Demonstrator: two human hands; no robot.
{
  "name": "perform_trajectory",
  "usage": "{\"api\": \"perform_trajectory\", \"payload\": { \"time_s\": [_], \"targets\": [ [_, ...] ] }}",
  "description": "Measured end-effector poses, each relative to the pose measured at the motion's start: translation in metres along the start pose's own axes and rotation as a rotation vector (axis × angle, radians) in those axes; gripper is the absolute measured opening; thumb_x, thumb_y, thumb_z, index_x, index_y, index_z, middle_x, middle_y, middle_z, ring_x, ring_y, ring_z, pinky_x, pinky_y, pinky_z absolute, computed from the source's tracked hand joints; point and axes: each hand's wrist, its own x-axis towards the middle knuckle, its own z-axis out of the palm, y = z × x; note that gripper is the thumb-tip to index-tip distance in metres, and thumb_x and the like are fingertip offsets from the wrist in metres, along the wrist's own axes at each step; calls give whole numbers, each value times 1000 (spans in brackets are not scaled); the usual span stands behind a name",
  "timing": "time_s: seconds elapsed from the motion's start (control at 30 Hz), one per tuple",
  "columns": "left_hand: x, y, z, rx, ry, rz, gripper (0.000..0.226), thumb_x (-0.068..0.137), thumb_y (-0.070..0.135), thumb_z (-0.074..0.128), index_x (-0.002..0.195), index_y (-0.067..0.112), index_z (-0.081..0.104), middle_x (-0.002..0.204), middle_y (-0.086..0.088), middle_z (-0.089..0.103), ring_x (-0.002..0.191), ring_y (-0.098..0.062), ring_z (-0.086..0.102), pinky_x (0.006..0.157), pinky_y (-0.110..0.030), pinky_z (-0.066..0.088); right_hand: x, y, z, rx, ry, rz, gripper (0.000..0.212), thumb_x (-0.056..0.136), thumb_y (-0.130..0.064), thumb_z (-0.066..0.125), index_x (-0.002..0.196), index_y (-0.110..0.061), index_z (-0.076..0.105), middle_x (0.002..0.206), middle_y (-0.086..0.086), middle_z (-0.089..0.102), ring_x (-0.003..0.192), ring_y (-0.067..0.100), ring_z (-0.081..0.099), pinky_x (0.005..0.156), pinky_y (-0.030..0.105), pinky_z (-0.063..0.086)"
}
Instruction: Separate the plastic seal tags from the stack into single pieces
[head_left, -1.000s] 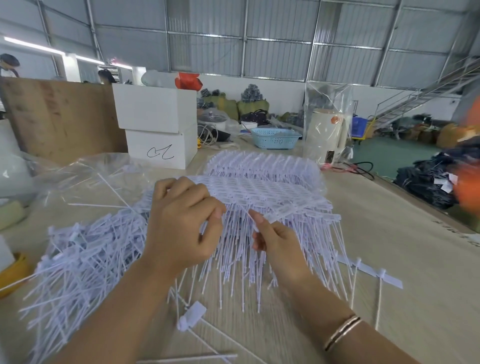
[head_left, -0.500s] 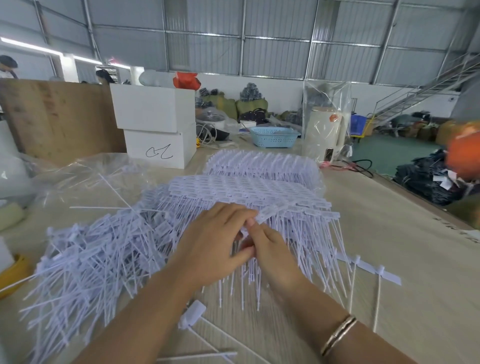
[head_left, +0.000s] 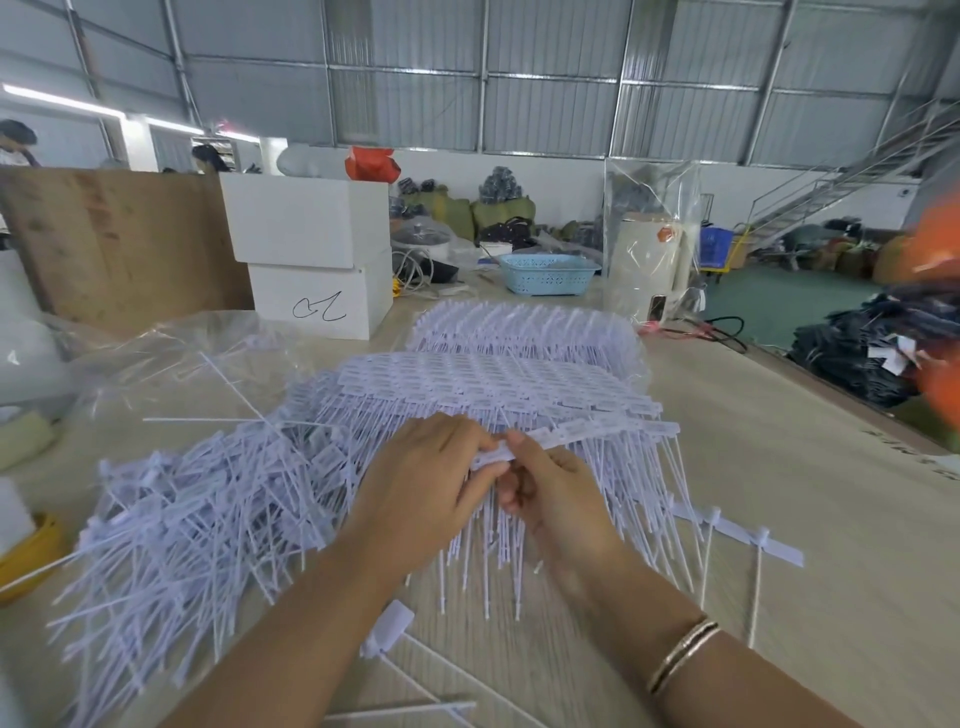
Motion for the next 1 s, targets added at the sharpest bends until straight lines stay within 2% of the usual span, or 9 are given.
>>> {"api": "perform_trajectory", "payload": {
  "time_s": [0.2, 0.3, 0.37, 0.5, 0.67, 0.77, 0.83, 0.93, 1.0],
  "targets": [
    [-2, 2, 2, -192, 15, -114, 32, 92, 32, 43, 75, 9, 56, 57, 5, 55, 50, -14, 50, 53, -25, 39, -1, 1, 2, 55, -20, -39, 31, 94, -22, 53, 80, -2, 72, 60, 10, 62, 56, 13, 58, 57, 21, 49],
    [-1, 3, 5, -367, 20, -201, 34, 90, 38, 42, 75, 10, 55, 61, 20, 57, 53, -5, 52, 51, -25, 41, -1, 2, 2, 85, -32, -50, 31, 95, -21, 51, 81, -6, 74, 64, 11, 65, 60, 14, 62, 60, 21, 51],
    [-2, 3, 5, -408, 19, -224, 33, 89, 38, 44, 75, 10, 55, 66, 27, 58, 52, -10, 52, 50, -23, 40, -1, 1, 2, 85, -36, -53, 30, 93, -24, 53, 81, -9, 76, 66, 11, 66, 61, 15, 64, 61, 21, 51],
    [-2, 3, 5, -400, 0, -257, 22, 89, 29, 51, 72, 16, 51, 51, 4, 52, 46, -17, 48, 46, -25, 37, -2, 1, 3, 85, -27, -56, 28, 91, -25, 54, 80, -9, 76, 65, 12, 67, 61, 16, 65, 60, 21, 52],
    [3, -2, -8, -545, 86, -401, 27, 94, 18, 55, 68, 16, 49, 50, 9, 55, 38, -1, 43, 42, -11, 28, -1, -4, 4, 120, -15, -83, 24, 93, -18, 52, 88, -8, 74, 77, 10, 71, 67, 17, 69, 63, 21, 53],
    [3, -14, -24, -376, 150, -259, 26, 88, 27, 46, 75, 8, 57, 63, 2, 60, 52, -10, 53, 56, -30, 44, 0, -5, 1, 45, 11, -66, 27, 93, -25, 54, 83, -11, 74, 72, 5, 65, 55, 13, 57, 61, 21, 50],
    [3, -21, -31, -175, 200, -189, 21, 82, 23, 45, 76, 9, 59, 65, 5, 57, 60, -18, 54, 70, -40, 42, -1, -3, 3, -90, 0, -56, 38, 91, -34, 55, 69, -5, 68, 71, 4, 65, 57, 12, 55, 61, 19, 50],
    [-1, -26, -34, 3, 119, -153, 21, 74, 24, 43, 68, 13, 60, 59, 8, 54, 55, -16, 51, 69, -37, 41, -4, -1, 7, -197, -31, -57, 45, 79, -49, 57, 59, -10, 67, 68, 16, 62, 57, 8, 56, 62, 18, 49],
    [-3, -28, -31, 9, 36, -218, 30, 75, 31, 41, 66, 13, 62, 65, 4, 58, 53, -19, 53, 63, -36, 46, -5, 1, 8, -239, -41, -40, 40, 85, -49, 52, 66, -19, 71, 65, 18, 59, 54, 11, 54, 61, 22, 47]
  ]
}}
